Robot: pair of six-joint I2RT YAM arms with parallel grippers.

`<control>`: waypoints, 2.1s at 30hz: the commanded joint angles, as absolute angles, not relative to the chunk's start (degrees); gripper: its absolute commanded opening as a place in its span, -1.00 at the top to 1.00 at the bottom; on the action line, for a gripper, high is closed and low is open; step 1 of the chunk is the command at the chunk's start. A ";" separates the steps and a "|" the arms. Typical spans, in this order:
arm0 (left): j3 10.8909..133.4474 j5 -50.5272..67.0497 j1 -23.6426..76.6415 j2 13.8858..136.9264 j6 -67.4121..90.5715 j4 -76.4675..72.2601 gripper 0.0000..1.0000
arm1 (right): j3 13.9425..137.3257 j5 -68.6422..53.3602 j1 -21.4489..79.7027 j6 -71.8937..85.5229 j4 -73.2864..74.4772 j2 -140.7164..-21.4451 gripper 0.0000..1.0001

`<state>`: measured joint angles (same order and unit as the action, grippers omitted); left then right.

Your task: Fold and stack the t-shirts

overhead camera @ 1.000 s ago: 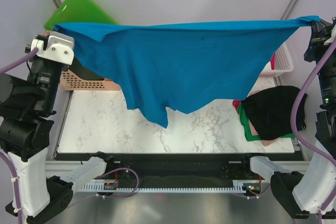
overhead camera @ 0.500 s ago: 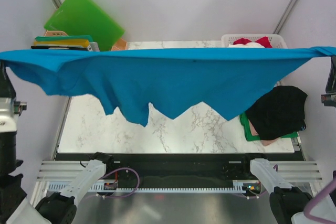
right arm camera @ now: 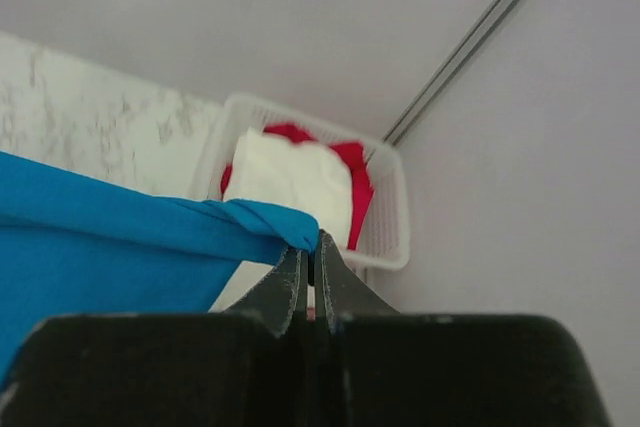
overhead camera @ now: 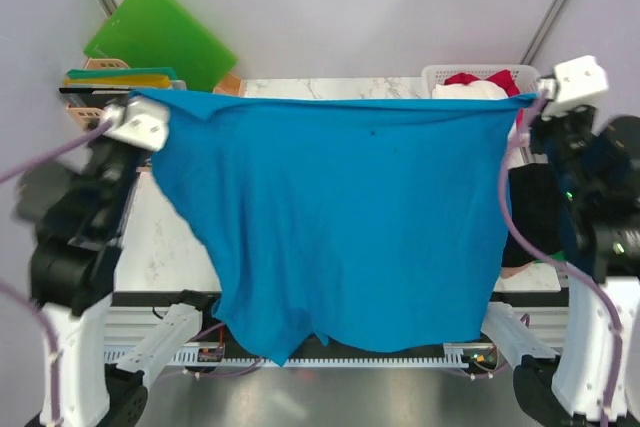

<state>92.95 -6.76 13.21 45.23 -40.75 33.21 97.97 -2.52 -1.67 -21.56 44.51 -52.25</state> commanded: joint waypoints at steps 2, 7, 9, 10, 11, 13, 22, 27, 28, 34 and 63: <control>80.44 -10.81 12.48 49.91 -41.30 27.08 0.95 | 85.63 3.78 -2.81 -25.31 38.51 -54.75 1.00; 69.53 -10.11 12.39 55.97 -43.94 18.83 0.95 | 70.85 2.90 -2.29 -28.29 29.47 -61.76 1.00; 68.82 -8.88 12.22 60.10 -43.51 17.32 0.95 | 67.34 3.60 -1.67 -29.18 26.21 -65.20 1.00; 68.91 -8.35 11.78 61.51 -43.07 16.62 0.95 | 66.72 3.78 -1.50 -29.61 23.41 -69.04 1.00; 69.17 -7.65 11.60 63.18 -43.07 15.39 0.95 | 66.01 4.21 -1.41 -30.14 21.46 -70.91 1.00; 70.22 -7.30 10.99 67.83 -42.72 14.16 0.95 | 64.95 4.92 -0.88 -30.67 16.03 -74.86 1.00; 78.30 -5.45 7.66 83.47 -38.78 11.25 0.96 | 75.66 8.95 4.39 -29.80 6.87 -99.02 1.00; 81.56 -6.06 6.68 89.64 -37.00 10.02 0.96 | 82.68 10.98 6.41 -28.13 4.31 -105.02 1.00; 81.56 -6.15 6.51 90.26 -36.57 8.89 0.96 | 83.57 11.94 6.59 -27.60 3.70 -106.68 1.00; 85.25 -5.36 6.59 96.32 -33.93 8.27 0.96 | 91.57 15.11 7.65 -27.42 2.72 -113.01 1.00; 74.90 -14.33 2.37 83.87 -28.92 -0.35 -0.48 | 88.86 38.05 9.49 -17.92 -0.18 -103.38 -0.78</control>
<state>77.21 -16.49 2.42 94.54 -32.38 1.48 88.82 35.92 9.96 -18.61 0.54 -110.76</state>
